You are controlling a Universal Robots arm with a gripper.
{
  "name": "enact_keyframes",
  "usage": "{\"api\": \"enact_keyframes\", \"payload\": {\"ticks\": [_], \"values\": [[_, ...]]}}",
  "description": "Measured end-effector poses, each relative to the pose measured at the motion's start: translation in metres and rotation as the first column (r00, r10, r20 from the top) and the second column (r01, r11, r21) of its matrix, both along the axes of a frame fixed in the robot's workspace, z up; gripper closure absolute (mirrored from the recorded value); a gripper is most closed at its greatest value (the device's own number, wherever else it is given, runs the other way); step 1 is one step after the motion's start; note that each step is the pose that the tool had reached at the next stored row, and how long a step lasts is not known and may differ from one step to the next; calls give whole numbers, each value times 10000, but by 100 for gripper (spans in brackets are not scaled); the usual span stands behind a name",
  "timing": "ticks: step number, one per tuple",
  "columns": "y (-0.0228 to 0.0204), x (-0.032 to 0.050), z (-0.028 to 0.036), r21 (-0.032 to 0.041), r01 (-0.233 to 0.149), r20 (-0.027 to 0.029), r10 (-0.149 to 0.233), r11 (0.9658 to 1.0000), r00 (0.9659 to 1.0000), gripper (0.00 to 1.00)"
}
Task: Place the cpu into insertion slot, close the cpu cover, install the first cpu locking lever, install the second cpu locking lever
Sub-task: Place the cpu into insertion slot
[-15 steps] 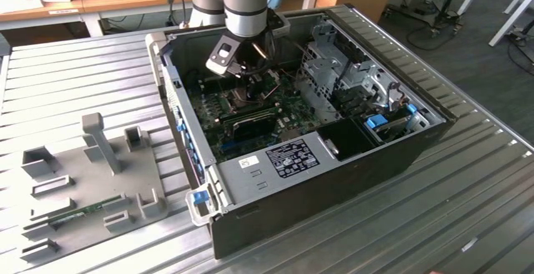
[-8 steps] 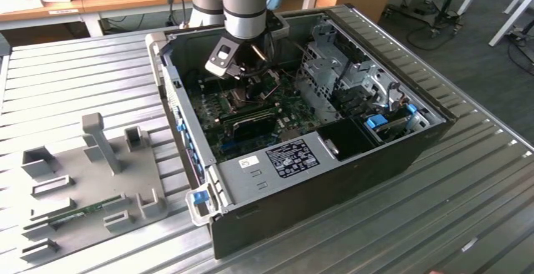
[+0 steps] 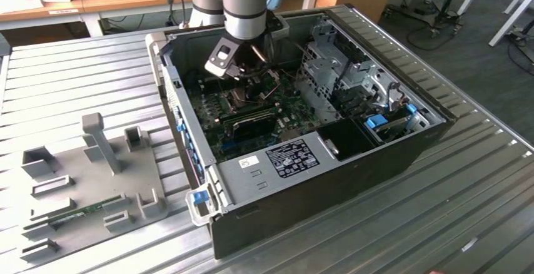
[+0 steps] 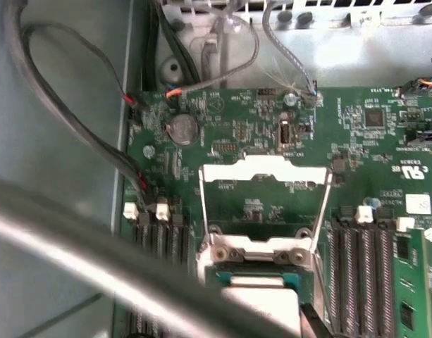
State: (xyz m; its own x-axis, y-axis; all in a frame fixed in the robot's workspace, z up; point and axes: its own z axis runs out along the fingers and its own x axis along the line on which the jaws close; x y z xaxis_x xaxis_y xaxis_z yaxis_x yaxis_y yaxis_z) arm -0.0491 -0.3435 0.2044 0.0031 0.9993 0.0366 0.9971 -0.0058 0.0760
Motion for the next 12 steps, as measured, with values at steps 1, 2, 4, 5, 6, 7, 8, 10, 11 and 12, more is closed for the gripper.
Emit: {"api": "enact_keyframes", "payload": {"ticks": [1, 2, 4, 5, 6, 7, 8, 10, 11, 12], "values": [[0, 0, -4, -2, 157, -1, -157, 9999, 9999, 46], [0, 0, -5, -4, 297, -2, -297, 9996, 9996, 46], [0, 0, -5, -4, 337, -1, -337, 9994, 9994, 46], [-1, -1, -5, -4, 341, -1, -341, 9994, 9994, 46], [0, 0, -6, -2, 342, -1, -342, 9994, 9994, 46], [0, 0, -8, 7, 338, 0, -338, 9994, 9994, 46], [0, -1, -9, 16, 315, 1, -315, 9995, 9995, 46], [0, 0, -10, 19, 243, 0, -243, 9997, 9997, 46], [0, 0, -10, 18, 227, -1, -227, 9997, 9997, 46], [0, 0, -10, 18, 220, -1, -220, 9998, 9998, 46]]}}
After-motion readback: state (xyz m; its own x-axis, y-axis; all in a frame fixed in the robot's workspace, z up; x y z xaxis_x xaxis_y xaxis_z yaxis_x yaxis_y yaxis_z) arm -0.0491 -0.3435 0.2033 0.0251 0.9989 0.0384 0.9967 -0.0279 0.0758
